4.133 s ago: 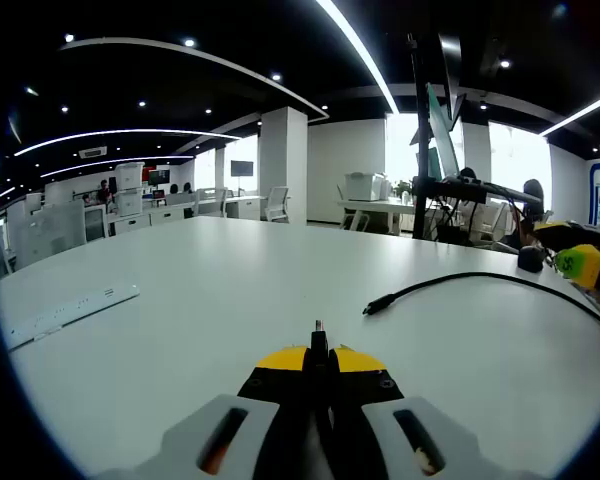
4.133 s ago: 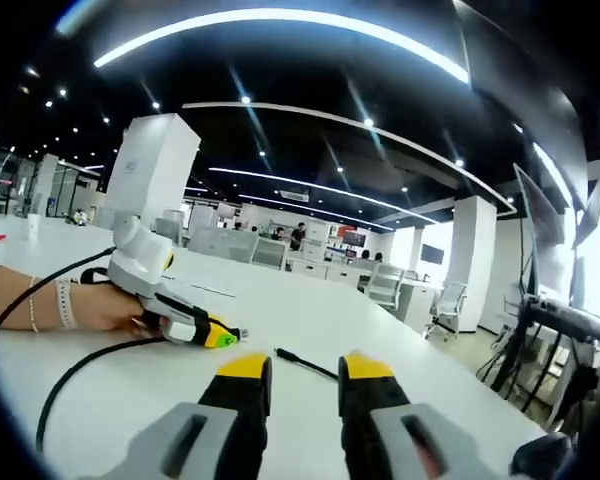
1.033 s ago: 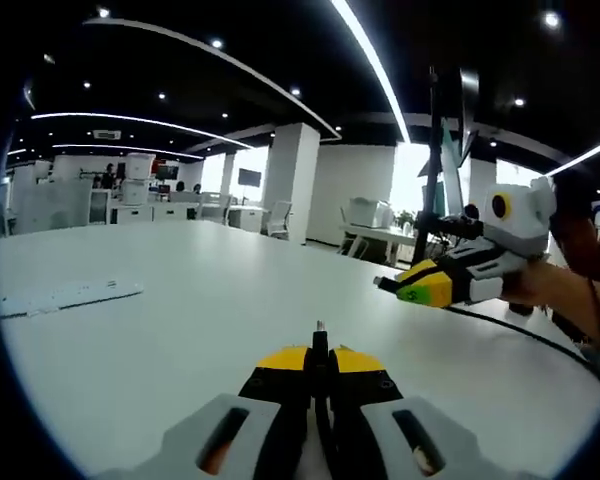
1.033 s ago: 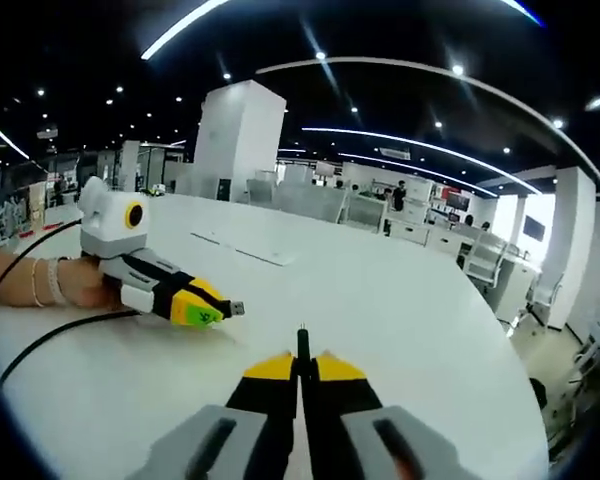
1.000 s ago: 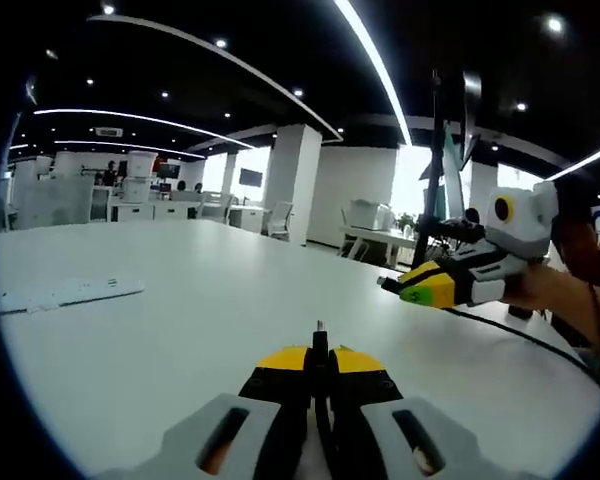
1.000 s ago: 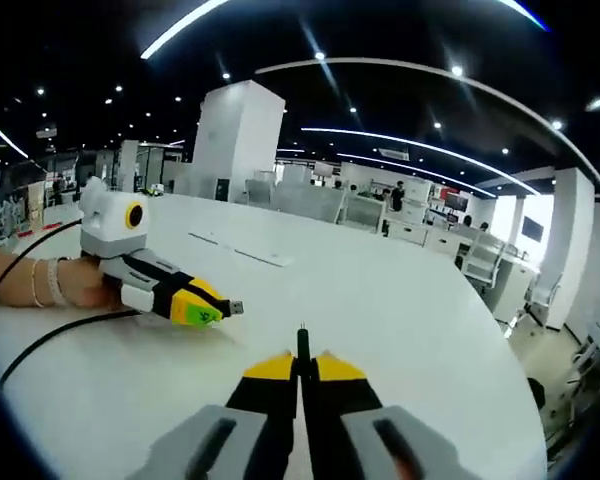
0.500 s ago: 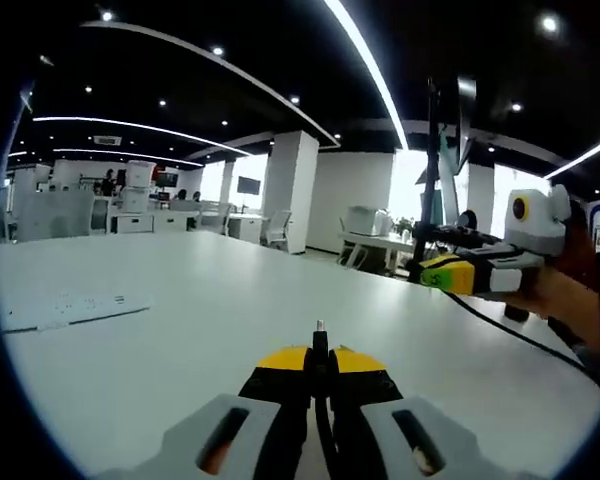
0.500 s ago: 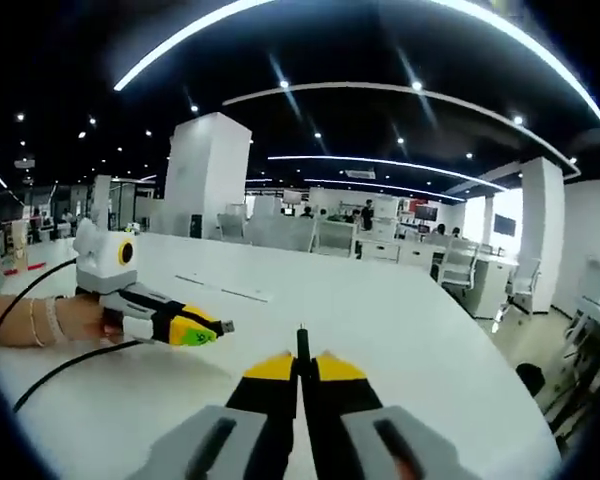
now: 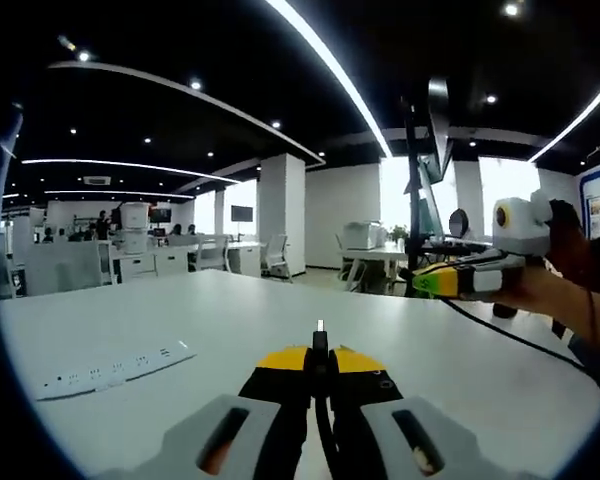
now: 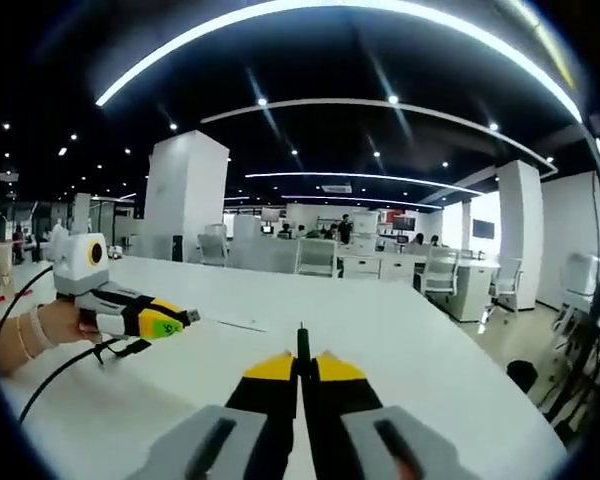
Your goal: Find the charging cable on the desk, coil it up and secure with Velcro.
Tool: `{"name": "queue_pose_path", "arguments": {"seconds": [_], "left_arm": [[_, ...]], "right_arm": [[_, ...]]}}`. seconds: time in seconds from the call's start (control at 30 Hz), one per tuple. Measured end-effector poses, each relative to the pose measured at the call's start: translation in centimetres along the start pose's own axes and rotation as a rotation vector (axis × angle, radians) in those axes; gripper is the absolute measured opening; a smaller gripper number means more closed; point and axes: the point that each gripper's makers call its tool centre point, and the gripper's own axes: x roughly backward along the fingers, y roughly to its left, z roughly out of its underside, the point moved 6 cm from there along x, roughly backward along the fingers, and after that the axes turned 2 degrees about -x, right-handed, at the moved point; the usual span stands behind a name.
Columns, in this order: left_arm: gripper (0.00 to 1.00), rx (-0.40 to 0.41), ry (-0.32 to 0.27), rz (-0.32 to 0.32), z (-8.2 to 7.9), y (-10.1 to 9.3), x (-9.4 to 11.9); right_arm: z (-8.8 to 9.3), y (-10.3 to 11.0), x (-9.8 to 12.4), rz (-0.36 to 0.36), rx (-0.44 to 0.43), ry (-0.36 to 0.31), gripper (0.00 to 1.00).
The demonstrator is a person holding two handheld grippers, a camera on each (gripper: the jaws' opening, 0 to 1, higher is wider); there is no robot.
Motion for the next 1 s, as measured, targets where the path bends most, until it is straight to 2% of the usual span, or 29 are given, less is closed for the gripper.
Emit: {"name": "queue_pose_path", "arguments": {"seconds": [0.17,0.3,0.43,0.6,0.63,0.73,0.8,0.87,0.93,1.0], "left_arm": [[0.08,0.041,-0.025,-0.025,-0.6,2.7,3.6],[0.08,0.057,-0.032,-0.042,-0.7,4.0,6.3],[0.08,-0.026,0.028,-0.102,-0.4,6.5,9.5],[0.08,-0.095,0.050,-0.133,-0.2,8.5,12.3],[0.08,-0.113,0.053,-0.134,-0.1,8.8,12.5],[0.08,-0.206,0.112,-0.151,1.0,10.6,12.9],[0.08,-0.264,0.132,-0.174,1.6,11.6,13.0],[0.08,-0.307,0.184,-0.222,2.3,12.9,13.1],[0.08,-0.377,0.190,-0.198,2.7,13.7,12.8],[0.08,-0.385,0.169,-0.169,2.7,13.9,13.0]], "right_arm": [[-1.7,2.4,-0.7,-0.020,-0.007,-0.049,0.06],[-2.5,4.3,-1.3,-0.047,-0.005,-0.067,0.07],[-2.6,6.9,-2.1,-0.059,0.011,-0.087,0.07],[-1.7,9.6,-3.1,-0.073,0.004,-0.082,0.07],[-1.6,10.0,-3.2,-0.076,0.003,-0.081,0.07],[-0.8,11.2,-3.9,-0.067,0.005,-0.074,0.07],[-0.6,11.7,-4.3,-0.069,-0.001,-0.069,0.07],[-0.7,12.3,-4.6,-0.067,-0.017,-0.065,0.07],[-0.9,13.1,-4.8,-0.072,-0.038,-0.056,0.07],[-1.1,14.7,-5.0,-0.087,-0.053,-0.055,0.07]]}}
